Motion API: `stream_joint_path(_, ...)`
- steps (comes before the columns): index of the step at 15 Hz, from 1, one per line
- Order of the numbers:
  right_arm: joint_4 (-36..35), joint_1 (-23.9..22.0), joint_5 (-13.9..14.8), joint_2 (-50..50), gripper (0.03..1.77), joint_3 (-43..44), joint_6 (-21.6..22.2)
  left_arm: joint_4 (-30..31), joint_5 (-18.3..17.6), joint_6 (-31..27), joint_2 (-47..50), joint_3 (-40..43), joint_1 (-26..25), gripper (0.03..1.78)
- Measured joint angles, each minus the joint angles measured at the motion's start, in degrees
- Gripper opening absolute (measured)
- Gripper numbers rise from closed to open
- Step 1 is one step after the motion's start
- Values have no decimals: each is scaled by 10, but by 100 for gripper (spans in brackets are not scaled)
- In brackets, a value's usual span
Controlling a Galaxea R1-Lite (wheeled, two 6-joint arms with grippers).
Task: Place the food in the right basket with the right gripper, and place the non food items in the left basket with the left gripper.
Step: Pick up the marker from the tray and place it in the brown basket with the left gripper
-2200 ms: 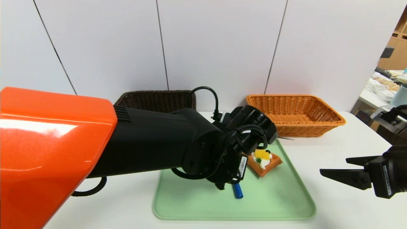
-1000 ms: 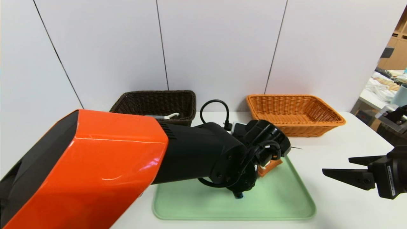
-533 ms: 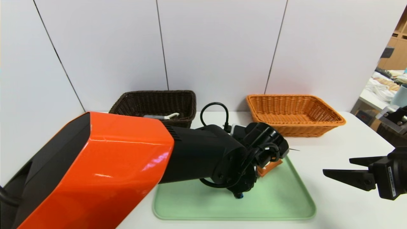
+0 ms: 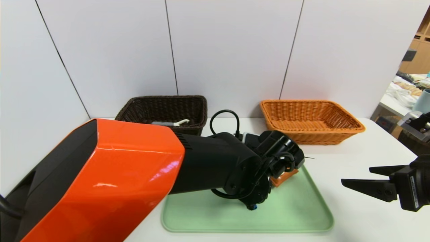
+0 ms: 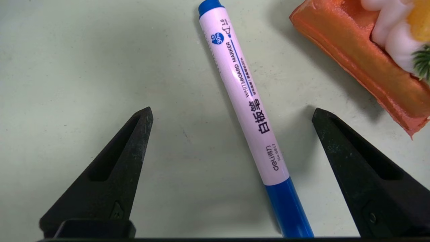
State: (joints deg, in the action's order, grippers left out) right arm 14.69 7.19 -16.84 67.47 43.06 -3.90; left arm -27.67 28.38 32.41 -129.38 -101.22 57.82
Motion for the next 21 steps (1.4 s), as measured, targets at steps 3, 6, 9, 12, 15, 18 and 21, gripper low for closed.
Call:
stream_joint_path(3, 0, 0, 0, 0, 171, 0, 0, 1, -1, 7, -3, 0, 0, 168)
stream_joint_path(6, 0, 0, 0, -1, 171, 0, 0, -2, -3, 21, -3, 0, 0, 168)
stream_joint_path(9, 0, 0, 0, -1, 171, 0, 0, -8, -8, 34, -3, 0, -1, 168)
stream_joint_path(12, 1, 0, 0, -2, 171, 0, 0, -10, -28, 44, 1, 0, -4, 168)
stream_joint_path(15, 1, 0, 0, -3, 171, 0, 0, -10, -32, 47, 4, 0, -6, 169)
stream_joint_path(18, -1, 0, 0, -3, 171, 1, -1, -15, -32, 54, 4, 1, -6, 169)
stream_joint_path(21, -1, 1, 0, -3, 171, 1, -1, -17, -32, 54, 4, 1, -6, 169)
